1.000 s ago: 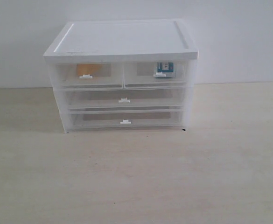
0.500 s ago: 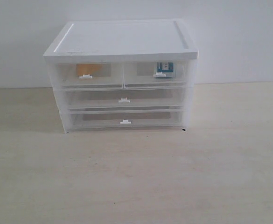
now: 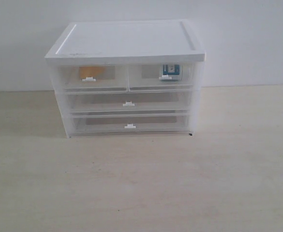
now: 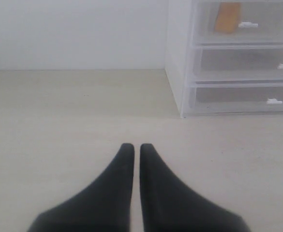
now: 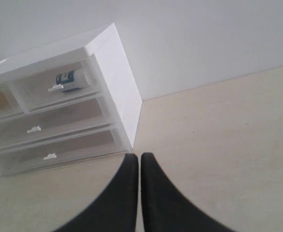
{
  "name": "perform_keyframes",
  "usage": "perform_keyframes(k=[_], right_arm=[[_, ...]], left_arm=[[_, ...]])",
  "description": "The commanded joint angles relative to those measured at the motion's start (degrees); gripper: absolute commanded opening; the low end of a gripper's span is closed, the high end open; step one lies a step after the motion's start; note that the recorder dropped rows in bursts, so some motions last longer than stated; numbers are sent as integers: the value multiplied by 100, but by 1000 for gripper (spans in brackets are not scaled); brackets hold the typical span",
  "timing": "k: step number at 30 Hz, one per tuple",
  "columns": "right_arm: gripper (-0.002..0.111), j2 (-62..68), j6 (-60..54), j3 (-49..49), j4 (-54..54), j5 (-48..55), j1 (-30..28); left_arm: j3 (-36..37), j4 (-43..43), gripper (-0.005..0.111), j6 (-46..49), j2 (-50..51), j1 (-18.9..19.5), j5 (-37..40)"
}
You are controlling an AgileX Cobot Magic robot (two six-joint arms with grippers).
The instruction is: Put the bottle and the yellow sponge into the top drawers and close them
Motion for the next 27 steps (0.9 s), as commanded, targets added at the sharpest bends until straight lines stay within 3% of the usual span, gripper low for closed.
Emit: perform_keyframes(k=[1, 14, 22, 27], right_arm=[[0, -24, -186, 0, -141, -24, -13], [0, -24, -1555, 0, 198, -18, -22], [0, -24, -3321, 0, 1364, 568, -483], [0, -24, -3558, 0, 1641, 791, -484]], left_arm=[[16, 29, 4, -19, -18, 14, 9], [16, 29, 4, -19, -18, 14, 9], [16, 29, 4, -19, -18, 14, 9], [16, 29, 4, -19, -18, 14, 9]])
